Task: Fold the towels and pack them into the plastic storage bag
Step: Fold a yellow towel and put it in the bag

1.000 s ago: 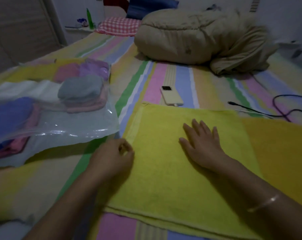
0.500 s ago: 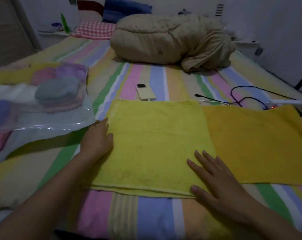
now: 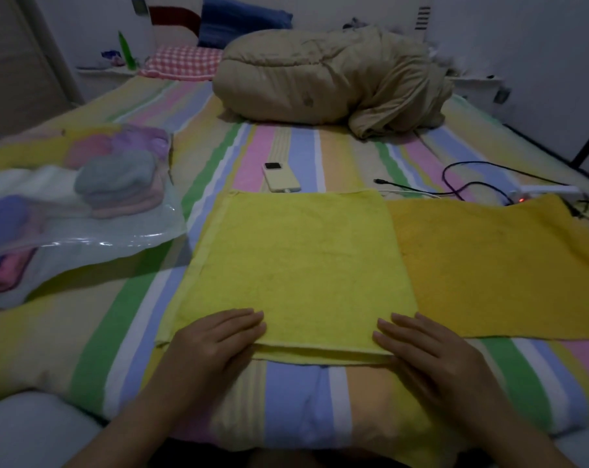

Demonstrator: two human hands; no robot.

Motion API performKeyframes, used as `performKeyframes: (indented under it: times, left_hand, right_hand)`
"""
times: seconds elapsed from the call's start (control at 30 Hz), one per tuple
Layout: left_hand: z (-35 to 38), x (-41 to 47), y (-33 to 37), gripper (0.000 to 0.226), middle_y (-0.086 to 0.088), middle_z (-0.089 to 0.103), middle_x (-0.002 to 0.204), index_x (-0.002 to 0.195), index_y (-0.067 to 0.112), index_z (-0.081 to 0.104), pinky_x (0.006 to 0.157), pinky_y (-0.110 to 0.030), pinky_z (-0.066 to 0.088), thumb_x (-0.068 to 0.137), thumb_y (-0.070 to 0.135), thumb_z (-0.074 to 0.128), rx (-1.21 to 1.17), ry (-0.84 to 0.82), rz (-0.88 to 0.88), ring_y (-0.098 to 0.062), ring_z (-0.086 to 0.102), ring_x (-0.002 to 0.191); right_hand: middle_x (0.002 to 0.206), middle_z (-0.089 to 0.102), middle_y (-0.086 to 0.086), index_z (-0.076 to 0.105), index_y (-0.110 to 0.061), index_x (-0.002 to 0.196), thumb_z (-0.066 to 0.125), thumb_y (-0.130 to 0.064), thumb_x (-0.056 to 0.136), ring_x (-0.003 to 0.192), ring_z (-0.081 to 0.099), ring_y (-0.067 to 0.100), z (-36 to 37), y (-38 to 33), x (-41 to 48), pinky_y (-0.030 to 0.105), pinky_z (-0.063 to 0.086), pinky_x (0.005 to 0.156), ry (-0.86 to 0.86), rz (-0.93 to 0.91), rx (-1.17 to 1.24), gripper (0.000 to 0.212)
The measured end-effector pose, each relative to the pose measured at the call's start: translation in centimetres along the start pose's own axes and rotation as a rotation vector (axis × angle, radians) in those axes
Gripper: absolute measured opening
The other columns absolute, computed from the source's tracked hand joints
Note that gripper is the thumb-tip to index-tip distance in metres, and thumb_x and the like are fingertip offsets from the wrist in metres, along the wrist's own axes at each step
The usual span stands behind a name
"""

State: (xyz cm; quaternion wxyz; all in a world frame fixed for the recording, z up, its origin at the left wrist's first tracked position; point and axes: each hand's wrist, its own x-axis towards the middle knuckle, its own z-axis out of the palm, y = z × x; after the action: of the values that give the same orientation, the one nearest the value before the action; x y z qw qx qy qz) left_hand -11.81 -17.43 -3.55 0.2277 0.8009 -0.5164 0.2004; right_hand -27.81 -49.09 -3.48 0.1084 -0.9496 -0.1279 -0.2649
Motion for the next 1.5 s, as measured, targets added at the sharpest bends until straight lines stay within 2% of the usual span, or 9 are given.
performKeyframes:
  times: [0.27, 0.53, 0.77, 0.97, 1.03, 1.1, 1.2, 1.37, 1.5]
  left_hand:
    - [-0.7, -0.9, -0.6, 0.021, 0.009, 0.067, 0.121, 0.103, 0.021, 0.076, 0.087, -0.027, 0.053, 0.087, 0.031, 0.067, 0.042, -0.064, 0.145, -0.007, 0.061, 0.114]
    - [-0.6, -1.2, -0.9, 0.019, -0.001, 0.07, 0.114, 0.093, 0.012, 0.073, 0.076, -0.029, 0.056, 0.089, 0.018, 0.055, 0.122, -0.07, 0.125, -0.018, 0.067, 0.102]
    - [-3.0, -1.5, -2.9, 0.028, 0.002, 0.069, 0.105, 0.097, 0.017, 0.069, 0.079, -0.032, 0.044, 0.078, 0.032, 0.056, 0.195, -0.088, -0.126, -0.021, 0.063, 0.094]
    - [-7.7, 2.8, -5.5, 0.022, 0.019, 0.066, 0.082, 0.092, 0.037, 0.062, 0.065, -0.017, 0.045, 0.073, 0.033, 0.053, -0.121, -0.115, -0.308, 0.003, 0.06, 0.072]
    - [-8.4, 6.0, -6.2, 0.013, 0.014, 0.069, 0.081, 0.089, 0.031, 0.065, 0.065, -0.018, 0.048, 0.077, 0.032, 0.061, -0.218, 0.001, -0.362, 0.004, 0.064, 0.074]
    - [-8.1, 9.5, -7.5, 0.014, 0.01, 0.07, 0.08, 0.087, 0.024, 0.067, 0.063, -0.014, 0.047, 0.078, 0.022, 0.077, -0.334, 0.138, -0.494, 0.005, 0.063, 0.07]
    - [-6.9, 14.7, -10.5, 0.015, 0.008, 0.067, 0.071, 0.085, 0.02, 0.068, 0.06, -0.02, 0.047, 0.075, 0.022, 0.079, -0.493, 0.224, -0.786, -0.001, 0.06, 0.068]
    - [-1.4, 19.3, -16.7, 0.013, 0.015, 0.056, 0.039, 0.073, 0.014, 0.063, 0.035, -0.009, 0.034, 0.079, 0.014, 0.075, -0.684, 0.273, -0.991, 0.003, 0.052, 0.039]
    - [3.2, 20.3, -21.1, 0.016, 0.003, 0.061, 0.06, 0.078, 0.012, 0.069, 0.047, -0.023, 0.037, 0.077, 0.025, 0.078, -0.523, 0.223, -1.068, -0.013, 0.052, 0.059]
  right_hand:
    - [0.137, 0.056, -0.006, 0.065, -0.027, 0.124, 0.05, -0.034, 0.095, 0.13, 0.049, 0.018, -0.3, 0.8, -0.8, 0.043, 0.042, 0.103, -0.11, -0.048, -0.037, 0.033]
    - [0.133, 0.058, -0.003, 0.05, -0.026, 0.129, 0.081, -0.002, 0.058, 0.12, 0.053, 0.013, -0.4, -0.1, -0.5, 0.027, 0.05, 0.088, -0.183, 0.231, -0.059, 0.081]
    - [0.112, 0.067, -0.016, 0.067, -0.031, 0.108, 0.056, -0.022, 0.093, 0.103, 0.06, -0.002, -1.5, -0.2, 0.7, 0.017, 0.047, 0.085, 0.097, 0.547, 0.32, 0.021]
    - [0.075, 0.062, -0.008, 0.06, -0.029, 0.081, 0.053, -0.015, 0.095, 0.067, 0.054, -0.001, -2.1, 1.5, 4.6, 0.018, 0.041, 0.059, 0.192, 0.65, 0.54, 0.021]
    - [0.071, 0.055, 0.002, 0.059, -0.022, 0.081, 0.053, -0.036, 0.095, 0.062, 0.048, 0.005, -2.4, 2.5, 7.0, 0.017, 0.037, 0.054, 0.276, 0.666, 0.575, 0.021]
    - [0.075, 0.053, 0.012, 0.059, -0.009, 0.087, 0.049, -0.058, 0.088, 0.064, 0.048, 0.017, -2.1, 4.2, 9.5, 0.027, 0.042, 0.059, 0.326, 0.692, 0.617, 0.05]
    - [0.087, 0.059, 0.004, 0.061, -0.005, 0.101, 0.05, -0.038, 0.096, 0.08, 0.056, 0.023, -1.2, 7.8, 13.8, 0.04, 0.046, 0.072, 0.342, 0.871, 0.711, 0.035]
    - [0.091, 0.064, 0.006, 0.067, -0.007, 0.099, 0.053, -0.038, 0.096, 0.086, 0.059, 0.026, 2.5, 14.4, 19.9, 0.033, 0.042, 0.07, 0.33, 0.954, 0.555, 0.035]
    - [0.101, 0.067, 0.009, 0.068, -0.006, 0.104, 0.052, -0.041, 0.096, 0.091, 0.06, 0.025, 5.9, 17.9, 22.8, 0.031, 0.04, 0.073, 0.23, 1.031, 0.392, 0.038]
